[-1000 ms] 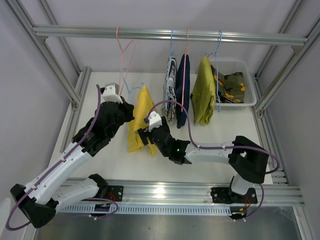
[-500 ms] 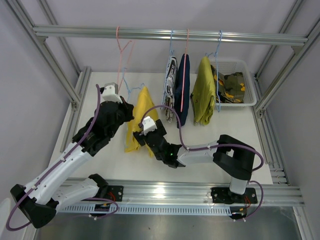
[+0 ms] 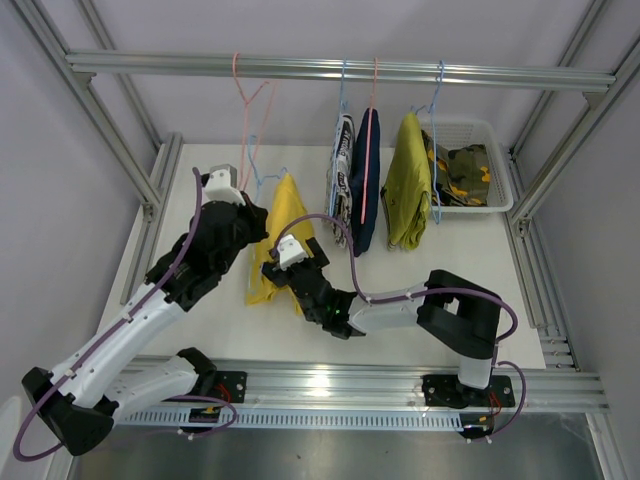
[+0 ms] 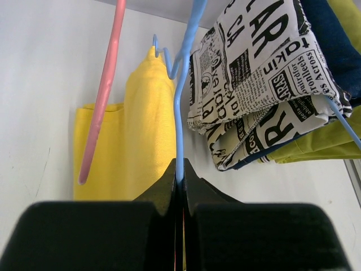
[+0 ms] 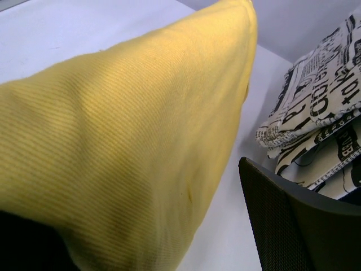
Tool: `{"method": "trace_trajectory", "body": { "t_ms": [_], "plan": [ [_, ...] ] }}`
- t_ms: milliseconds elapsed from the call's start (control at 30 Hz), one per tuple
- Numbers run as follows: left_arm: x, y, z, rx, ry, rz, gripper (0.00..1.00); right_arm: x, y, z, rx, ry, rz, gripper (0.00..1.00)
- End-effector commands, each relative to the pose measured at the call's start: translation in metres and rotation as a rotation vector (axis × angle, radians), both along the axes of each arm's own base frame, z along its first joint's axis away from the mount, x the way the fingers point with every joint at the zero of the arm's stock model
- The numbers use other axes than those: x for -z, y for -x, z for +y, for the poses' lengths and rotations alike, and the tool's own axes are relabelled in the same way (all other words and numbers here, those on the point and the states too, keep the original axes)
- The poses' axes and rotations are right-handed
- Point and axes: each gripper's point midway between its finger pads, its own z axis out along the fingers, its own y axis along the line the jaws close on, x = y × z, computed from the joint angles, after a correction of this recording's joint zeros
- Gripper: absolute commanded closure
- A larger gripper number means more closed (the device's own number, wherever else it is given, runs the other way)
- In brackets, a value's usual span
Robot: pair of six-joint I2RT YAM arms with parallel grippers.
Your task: Remove the trousers from the hanger
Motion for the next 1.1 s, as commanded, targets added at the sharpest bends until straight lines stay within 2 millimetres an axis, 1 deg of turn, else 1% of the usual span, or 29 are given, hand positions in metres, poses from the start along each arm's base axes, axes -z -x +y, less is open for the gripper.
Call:
{"method": "trace_trajectory", "body": {
  "t_ms": [0, 133, 200, 233, 300, 333, 400, 533, 633, 733, 800, 1067],
  "plan": [
    [-0.040, -0.006, -0.001, -0.005, 0.068, -0.098, 0.99, -0.053, -0.002, 0.005, 0.036, -0.167, -0.090, 0.12],
    [-0.042, -0.006, 0.000, -0.005, 0.070, -0.102, 0.99, -0.060, -0.003, 0.007, 0.037, -0.162, -0.105, 0.12],
    [-0.039, -0.006, -0.001, -0.003, 0.067, -0.095, 0.99, -0.063, -0.004, 0.006, 0.043, -0.174, -0.116, 0.14],
    [-0.041, -0.006, -0.001, -0.002, 0.071, -0.098, 0.99, -0.064, -0.004, 0.006, 0.043, -0.175, -0.119, 0.17],
    [-0.038, -0.007, -0.002, 0.001, 0.068, -0.091, 0.99, -0.066, -0.004, 0.004, 0.046, -0.181, -0.129, 0.22],
    [-0.038, -0.007, -0.003, 0.003, 0.069, -0.089, 0.99, -0.067, -0.004, 0.004, 0.041, -0.183, -0.135, 0.31],
    [-0.037, -0.007, -0.003, 0.006, 0.068, -0.086, 0.99, -0.070, -0.002, 0.003, 0.033, -0.190, -0.151, 0.41],
    [-0.037, -0.007, -0.004, 0.009, 0.071, -0.085, 1.00, -0.076, 0.000, 0.005, 0.004, -0.207, -0.178, 0.44],
    [-0.038, -0.008, -0.005, 0.013, 0.073, -0.084, 0.99, -0.080, 0.000, 0.007, -0.008, -0.212, -0.198, 0.44],
    [-0.036, -0.008, -0.006, 0.017, 0.073, -0.078, 0.99, -0.078, -0.001, 0.009, -0.009, -0.208, -0.198, 0.44],
    [-0.036, -0.009, -0.006, 0.017, 0.071, -0.078, 0.99, -0.075, -0.002, 0.010, -0.014, -0.209, -0.199, 0.46],
    [-0.035, -0.009, -0.006, 0.020, 0.073, -0.075, 0.99, -0.063, -0.007, 0.008, 0.007, -0.208, -0.196, 0.75]
  ]
}}
